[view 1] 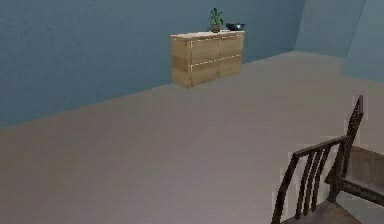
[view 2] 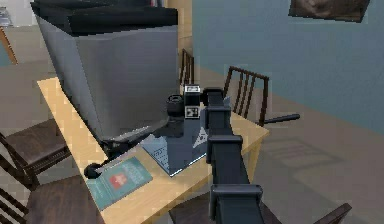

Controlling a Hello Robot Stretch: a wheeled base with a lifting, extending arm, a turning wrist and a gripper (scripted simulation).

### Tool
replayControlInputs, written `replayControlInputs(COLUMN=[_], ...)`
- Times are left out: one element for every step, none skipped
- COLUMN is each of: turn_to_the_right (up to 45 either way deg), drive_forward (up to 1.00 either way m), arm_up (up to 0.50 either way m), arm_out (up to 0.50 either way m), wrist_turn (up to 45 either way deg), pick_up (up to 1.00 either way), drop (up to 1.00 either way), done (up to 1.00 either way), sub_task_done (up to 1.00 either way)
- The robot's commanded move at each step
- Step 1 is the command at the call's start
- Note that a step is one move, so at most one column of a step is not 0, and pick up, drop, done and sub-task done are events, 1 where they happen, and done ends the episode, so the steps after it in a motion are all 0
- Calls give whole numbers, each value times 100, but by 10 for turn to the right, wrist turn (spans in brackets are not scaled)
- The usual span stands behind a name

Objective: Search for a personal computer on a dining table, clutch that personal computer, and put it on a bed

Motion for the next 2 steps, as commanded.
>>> replayControlInputs(turn_to_the_right=[0, 0], drive_forward=[0, 0], arm_up=[0, 0], arm_out=[0, 0], wrist_turn=[450, 270], pick_up=[0, 0], drop=[0, 0], done=[0, 0], sub_task_done=[0, 0])
